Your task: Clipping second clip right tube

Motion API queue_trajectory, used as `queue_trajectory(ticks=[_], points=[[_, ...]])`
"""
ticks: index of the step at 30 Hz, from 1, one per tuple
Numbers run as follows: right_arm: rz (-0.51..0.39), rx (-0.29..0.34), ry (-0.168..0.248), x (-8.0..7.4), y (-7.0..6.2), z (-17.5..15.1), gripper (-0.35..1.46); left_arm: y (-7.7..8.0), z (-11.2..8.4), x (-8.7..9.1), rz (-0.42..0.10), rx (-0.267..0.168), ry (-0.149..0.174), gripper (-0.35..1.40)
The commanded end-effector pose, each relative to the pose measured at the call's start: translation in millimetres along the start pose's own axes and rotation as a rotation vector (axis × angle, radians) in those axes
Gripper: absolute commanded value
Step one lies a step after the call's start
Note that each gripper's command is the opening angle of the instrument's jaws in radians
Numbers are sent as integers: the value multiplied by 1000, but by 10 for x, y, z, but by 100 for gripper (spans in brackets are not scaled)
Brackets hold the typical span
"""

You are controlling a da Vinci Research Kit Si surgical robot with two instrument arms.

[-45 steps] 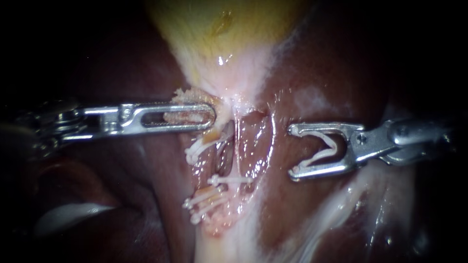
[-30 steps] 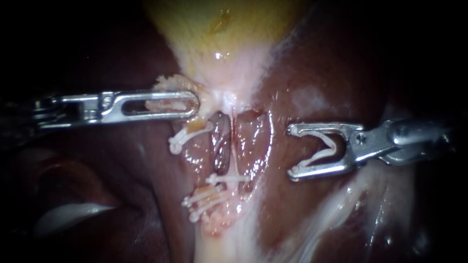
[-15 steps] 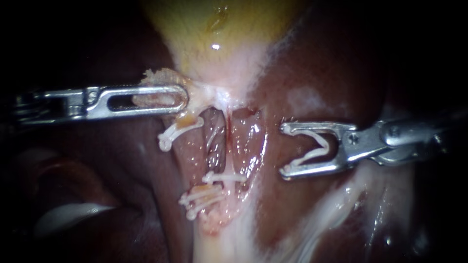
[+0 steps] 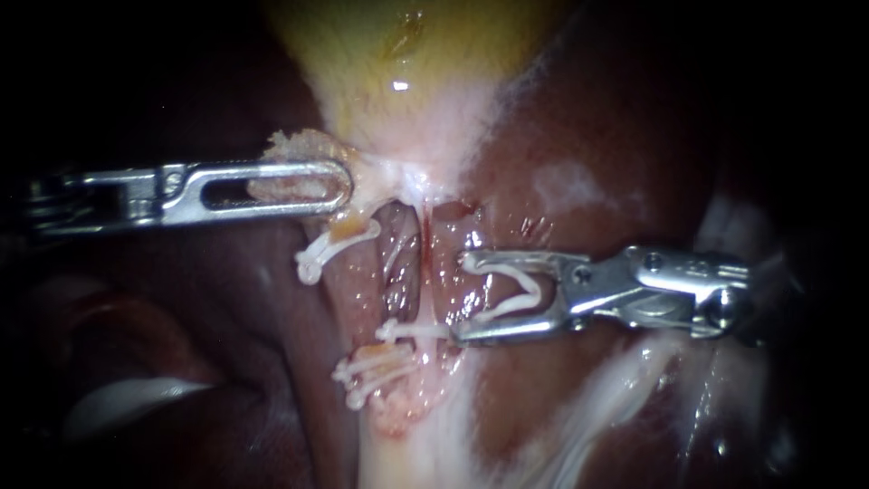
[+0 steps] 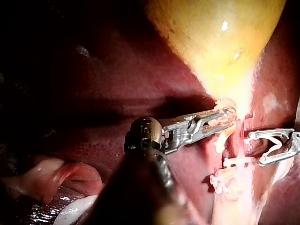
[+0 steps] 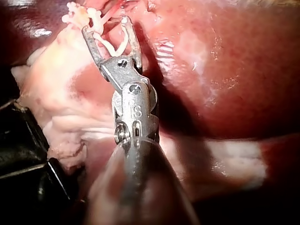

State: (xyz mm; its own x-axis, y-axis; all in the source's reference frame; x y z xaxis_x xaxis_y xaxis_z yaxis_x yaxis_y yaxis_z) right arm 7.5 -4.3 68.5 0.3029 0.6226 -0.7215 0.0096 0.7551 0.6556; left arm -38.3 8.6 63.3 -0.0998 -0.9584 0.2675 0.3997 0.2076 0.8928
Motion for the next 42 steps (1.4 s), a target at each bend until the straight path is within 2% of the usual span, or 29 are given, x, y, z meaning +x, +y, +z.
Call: queue_trajectory(ticks=[1, 9, 14, 19, 24, 33, 42], points=[[23, 1, 0, -1, 2, 3, 49, 0, 0, 0, 0, 0, 0, -35], [134, 38, 18, -5, 8, 27, 47, -1, 1, 1, 0, -1, -1, -35], [166, 54, 27, -7, 8, 43, 46, -1, 2, 1, 0, -2, -1, -35], [196, 89, 53, -11, 6, 58, 46, -1, 3, 2, 1, -2, -2, -35], [220, 127, 80, -10, 4, 61, 46, -1, 3, 2, 1, -2, -2, -35], [226, 130, 85, -10, 2, 60, 46, -1, 3, 2, 1, -2, -2, -35], [244, 167, 115, -4, -10, 58, 48, -1, 2, 2, 1, -2, -2, -35]])
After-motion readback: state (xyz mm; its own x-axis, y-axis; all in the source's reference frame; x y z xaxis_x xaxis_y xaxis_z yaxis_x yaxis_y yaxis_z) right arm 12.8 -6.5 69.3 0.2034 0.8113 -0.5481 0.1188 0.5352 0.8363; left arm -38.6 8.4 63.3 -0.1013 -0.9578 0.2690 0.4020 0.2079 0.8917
